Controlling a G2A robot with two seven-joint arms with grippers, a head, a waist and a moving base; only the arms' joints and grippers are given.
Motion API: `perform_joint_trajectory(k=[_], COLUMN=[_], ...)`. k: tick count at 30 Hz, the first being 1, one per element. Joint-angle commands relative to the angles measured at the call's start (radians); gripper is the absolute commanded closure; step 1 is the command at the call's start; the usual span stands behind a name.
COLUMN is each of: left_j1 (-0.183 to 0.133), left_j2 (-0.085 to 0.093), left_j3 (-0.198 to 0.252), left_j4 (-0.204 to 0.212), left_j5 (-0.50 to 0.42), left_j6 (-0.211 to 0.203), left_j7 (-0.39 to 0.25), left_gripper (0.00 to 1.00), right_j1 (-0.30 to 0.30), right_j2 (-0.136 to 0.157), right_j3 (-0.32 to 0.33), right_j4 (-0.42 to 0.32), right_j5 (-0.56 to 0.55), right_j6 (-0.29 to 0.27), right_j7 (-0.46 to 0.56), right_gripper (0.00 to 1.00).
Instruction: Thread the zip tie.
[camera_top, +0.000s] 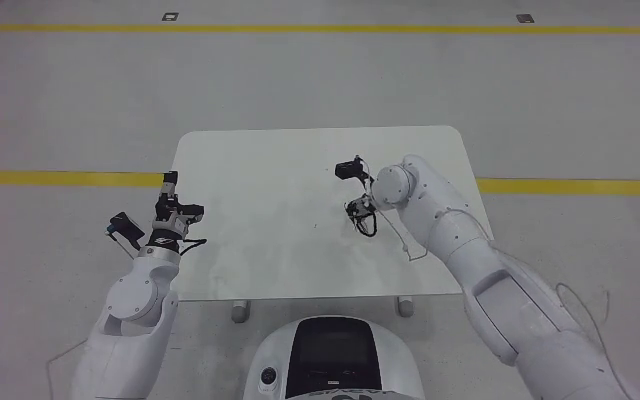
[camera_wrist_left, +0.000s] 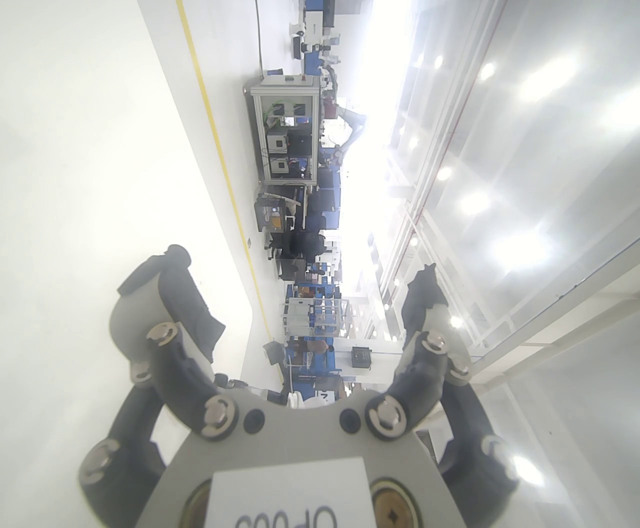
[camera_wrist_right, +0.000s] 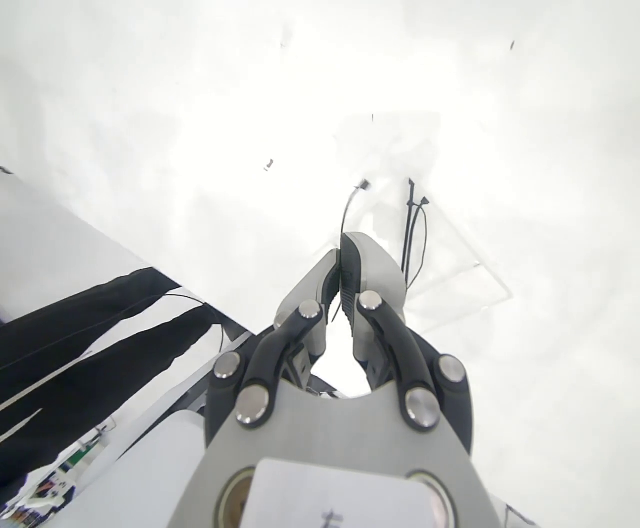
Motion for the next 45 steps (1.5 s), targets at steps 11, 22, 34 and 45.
perform_joint_trajectory(k=[11,22,34,45], left_j1=[0.000,0.000,0.000,0.000], left_j2=[0.000,0.000,0.000,0.000], left_j3=[0.000,0.000,0.000,0.000], left_j4=[0.000,0.000,0.000,0.000], left_j5=[0.000,0.000,0.000,0.000], left_j6=[0.000,0.000,0.000,0.000], left_j7=[0.000,0.000,0.000,0.000], left_gripper=[0.00,0.00,0.00,0.00], right_j1=[-0.181,-0.219,-0.252,-0.332], right_j2=[0.090,0.086,0.072,0.075], right_j3=[0.210,0.242,0.253,0.259], right_j4=[-0.348,-0.376,-0.380,-0.447], right_j5=[0.156,0.293,0.492,0.470], right_j6=[-0.016,-0.003,-0.002,-0.145], right_j7=[0.062,-0.040,-0.143,-0.371], right_gripper=[1.00,1.00,1.00,1.00])
